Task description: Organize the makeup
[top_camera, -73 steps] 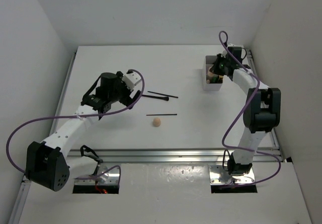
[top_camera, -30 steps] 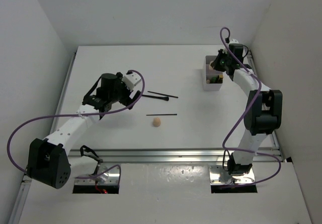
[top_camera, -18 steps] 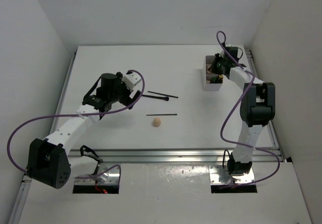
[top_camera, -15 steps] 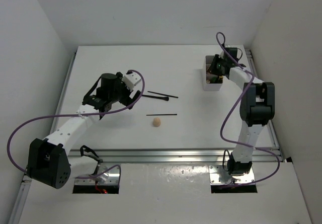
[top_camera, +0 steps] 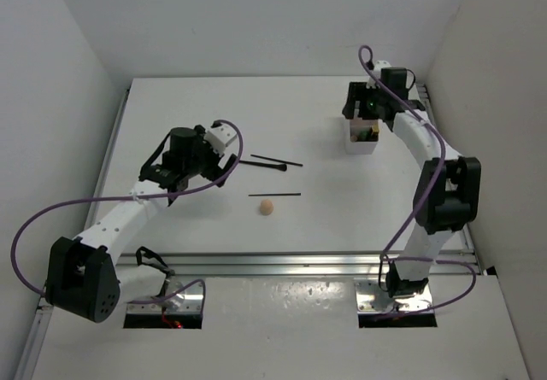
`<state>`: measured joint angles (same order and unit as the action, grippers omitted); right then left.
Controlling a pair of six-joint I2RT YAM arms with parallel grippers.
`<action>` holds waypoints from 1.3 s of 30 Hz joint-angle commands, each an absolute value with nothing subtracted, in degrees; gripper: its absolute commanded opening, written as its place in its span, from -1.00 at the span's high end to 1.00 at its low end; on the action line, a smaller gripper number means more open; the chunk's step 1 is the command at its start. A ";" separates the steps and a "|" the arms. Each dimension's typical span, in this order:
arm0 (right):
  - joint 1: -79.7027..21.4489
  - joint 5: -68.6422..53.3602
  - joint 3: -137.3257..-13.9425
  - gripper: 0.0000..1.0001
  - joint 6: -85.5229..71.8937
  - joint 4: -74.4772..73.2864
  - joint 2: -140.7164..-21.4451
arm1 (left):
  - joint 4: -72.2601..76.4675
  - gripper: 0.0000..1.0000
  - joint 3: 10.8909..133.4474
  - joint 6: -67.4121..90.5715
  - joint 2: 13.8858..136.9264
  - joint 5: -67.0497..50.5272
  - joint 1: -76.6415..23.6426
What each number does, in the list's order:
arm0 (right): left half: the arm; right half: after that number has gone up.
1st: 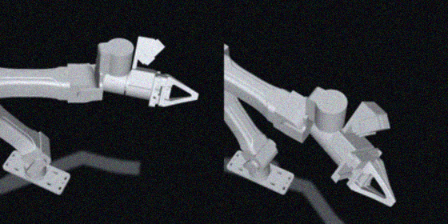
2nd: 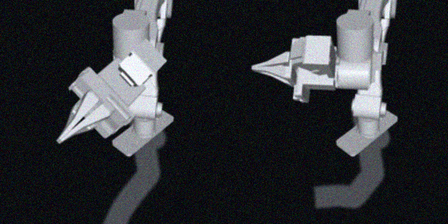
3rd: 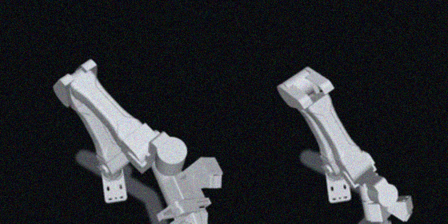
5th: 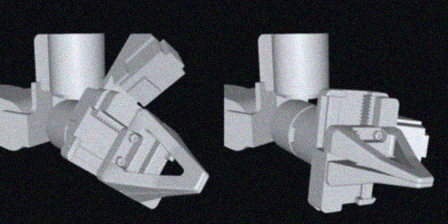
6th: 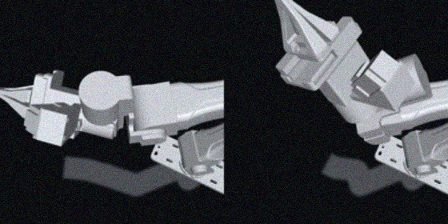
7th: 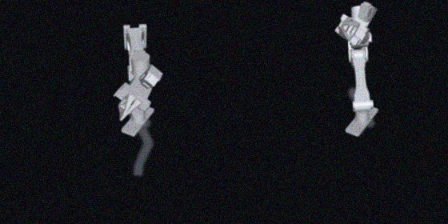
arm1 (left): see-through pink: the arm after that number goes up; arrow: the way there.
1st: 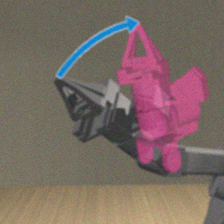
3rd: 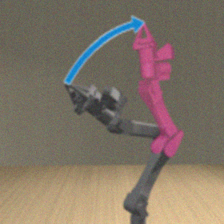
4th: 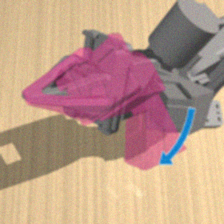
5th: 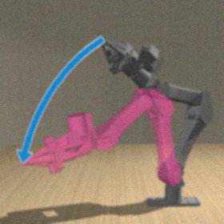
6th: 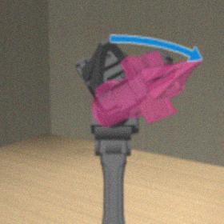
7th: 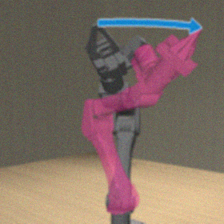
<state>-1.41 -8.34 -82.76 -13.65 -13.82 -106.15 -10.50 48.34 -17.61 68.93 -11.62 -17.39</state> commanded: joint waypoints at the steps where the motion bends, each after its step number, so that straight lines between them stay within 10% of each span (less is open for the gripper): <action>1: -8.41 -12.30 -85.43 -0.55 -3.27 -18.09 -100.02 | -6.43 -0.98 46.06 -12.50 66.45 -8.80 -15.56; 10: -30.73 -36.81 -75.16 -0.61 11.51 -27.60 -98.52 | -2.99 -0.98 35.96 7.64 56.89 -1.49 -5.28; 24: -44.12 -17.93 -77.09 -0.58 8.97 -28.92 -108.63 | 2.72 -0.96 20.49 13.97 43.77 -6.06 2.46; 39: -45.62 -15.82 -77.08 0.25 5.89 -23.64 -113.82 | 3.87 -0.96 16.87 14.06 40.17 -6.06 5.19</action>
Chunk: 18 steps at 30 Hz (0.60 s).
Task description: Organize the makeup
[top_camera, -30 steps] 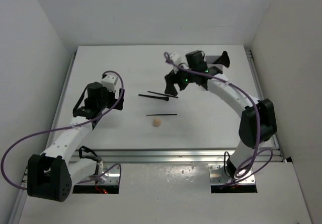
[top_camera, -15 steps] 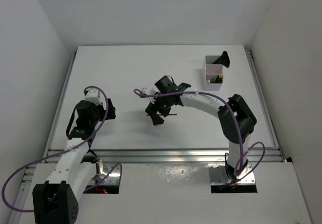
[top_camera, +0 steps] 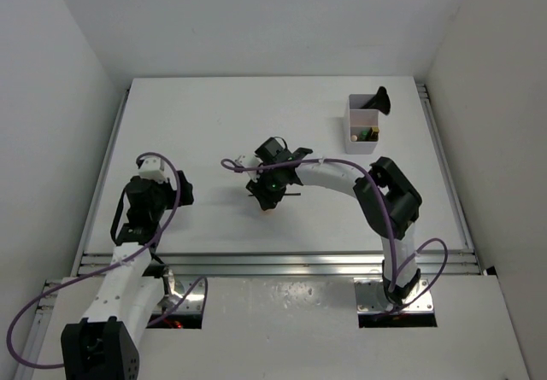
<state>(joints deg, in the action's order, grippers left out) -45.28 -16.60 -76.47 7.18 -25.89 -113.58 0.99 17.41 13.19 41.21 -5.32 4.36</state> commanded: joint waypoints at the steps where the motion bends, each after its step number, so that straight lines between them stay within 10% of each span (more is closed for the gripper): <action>1: -45.62 -15.56 -77.34 0.36 5.98 -23.64 -113.99 | 3.87 -0.96 16.87 14.06 40.17 -6.06 5.19; 5: -45.61 -15.64 -78.39 1.00 7.12 -24.60 -113.21 | 3.87 -0.96 16.87 14.06 40.17 -6.06 5.71; 13: -32.55 -32.06 -76.31 1.00 -13.42 -3.51 -101.96 | 4.39 -0.96 16.35 14.59 40.17 -7.12 7.56; 18: -19.17 -19.02 -79.26 1.00 -19.00 -8.21 -98.26 | 4.39 -0.96 16.35 14.59 41.22 -7.64 8.70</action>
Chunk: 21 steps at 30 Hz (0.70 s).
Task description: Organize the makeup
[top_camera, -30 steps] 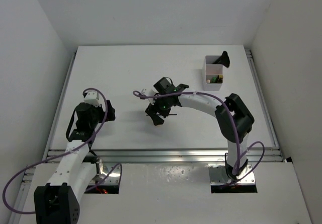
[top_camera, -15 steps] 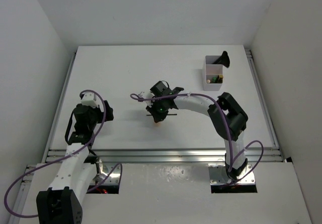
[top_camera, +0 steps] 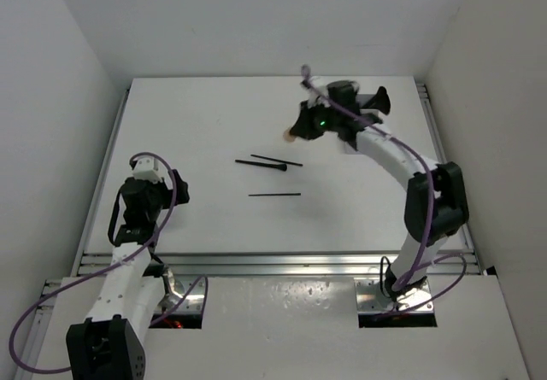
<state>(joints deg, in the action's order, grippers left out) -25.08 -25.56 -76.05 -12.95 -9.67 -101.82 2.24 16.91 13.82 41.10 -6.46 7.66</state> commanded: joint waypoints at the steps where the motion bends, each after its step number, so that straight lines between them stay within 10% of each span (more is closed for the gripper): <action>1: -16.81 -15.68 -80.58 1.00 -17.68 -10.78 -98.87 | 4.39 -0.96 16.35 14.59 41.22 -7.65 9.22; 21: -0.27 1.06 -88.34 1.00 -11.70 -14.70 -113.46 | 4.92 -0.96 19.15 14.07 49.56 -10.98 10.90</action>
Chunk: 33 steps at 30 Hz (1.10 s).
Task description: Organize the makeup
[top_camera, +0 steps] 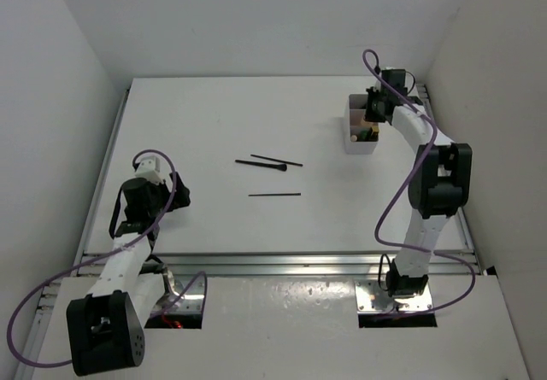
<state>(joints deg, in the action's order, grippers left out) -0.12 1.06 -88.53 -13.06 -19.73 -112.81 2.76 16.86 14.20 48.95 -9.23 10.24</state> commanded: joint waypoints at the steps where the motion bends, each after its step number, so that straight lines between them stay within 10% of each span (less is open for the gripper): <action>1: -0.35 0.36 -88.42 1.00 -11.25 -14.16 -113.73 | 4.92 -0.96 19.16 14.06 50.09 -10.99 10.90; 17: -0.26 2.64 -90.34 0.97 -11.25 -15.54 -115.74 | 4.39 -0.96 20.30 12.92 51.68 -12.04 10.90; 21: -0.18 1.32 -91.67 0.16 -12.39 -19.16 -116.28 | 4.39 -0.96 20.30 12.92 51.68 -12.04 10.90; 24: -0.18 0.36 -91.23 -0.09 -11.35 -18.90 -114.79 | 4.39 -0.96 20.30 12.92 51.06 -12.04 10.90; 33: -4.12 -5.18 -89.74 -0.34 2.84 -20.12 -106.19 | 4.39 -0.96 19.78 12.92 49.92 -12.57 10.90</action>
<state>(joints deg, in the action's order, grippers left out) -1.32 -1.10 -89.17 -6.37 -20.49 -114.39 2.90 18.15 13.10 51.18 -11.49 10.24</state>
